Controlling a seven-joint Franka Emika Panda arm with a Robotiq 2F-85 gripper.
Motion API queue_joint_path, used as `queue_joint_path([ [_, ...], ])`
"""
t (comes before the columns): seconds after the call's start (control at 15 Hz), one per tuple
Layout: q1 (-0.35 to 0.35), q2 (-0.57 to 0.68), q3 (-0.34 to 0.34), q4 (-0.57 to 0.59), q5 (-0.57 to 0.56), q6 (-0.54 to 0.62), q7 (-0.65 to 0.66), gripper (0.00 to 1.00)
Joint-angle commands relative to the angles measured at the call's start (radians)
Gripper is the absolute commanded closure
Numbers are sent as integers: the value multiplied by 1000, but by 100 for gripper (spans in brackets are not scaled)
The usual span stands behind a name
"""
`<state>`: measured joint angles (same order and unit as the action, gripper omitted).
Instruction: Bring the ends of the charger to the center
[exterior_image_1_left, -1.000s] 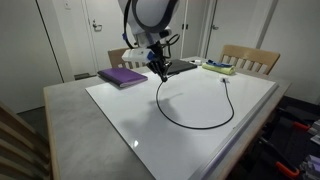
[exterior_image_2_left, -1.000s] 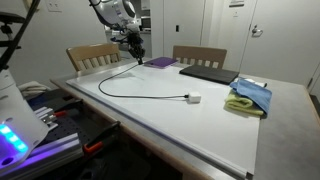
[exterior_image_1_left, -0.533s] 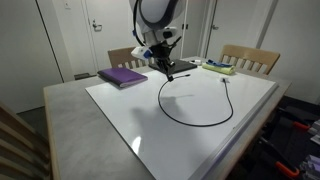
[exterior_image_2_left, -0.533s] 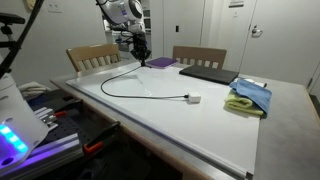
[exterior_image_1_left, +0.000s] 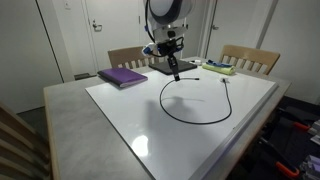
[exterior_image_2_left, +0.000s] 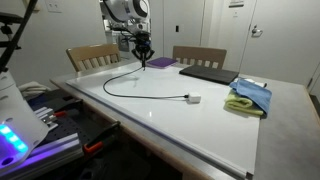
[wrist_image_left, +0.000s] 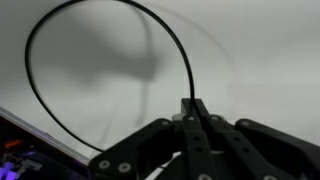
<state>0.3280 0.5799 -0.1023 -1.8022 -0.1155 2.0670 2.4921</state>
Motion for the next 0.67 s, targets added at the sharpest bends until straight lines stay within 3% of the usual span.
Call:
queue_joint_path([
  [0.0,-50,-94,23,-135,57,66,110,99],
  [0.13,-64,-125,24,-192,78,101,170,99],
  [0.2,37,-131,-105,-218,159,128,124,99],
  [0.6,191,-141,-312,-359,434,305,112,99],
])
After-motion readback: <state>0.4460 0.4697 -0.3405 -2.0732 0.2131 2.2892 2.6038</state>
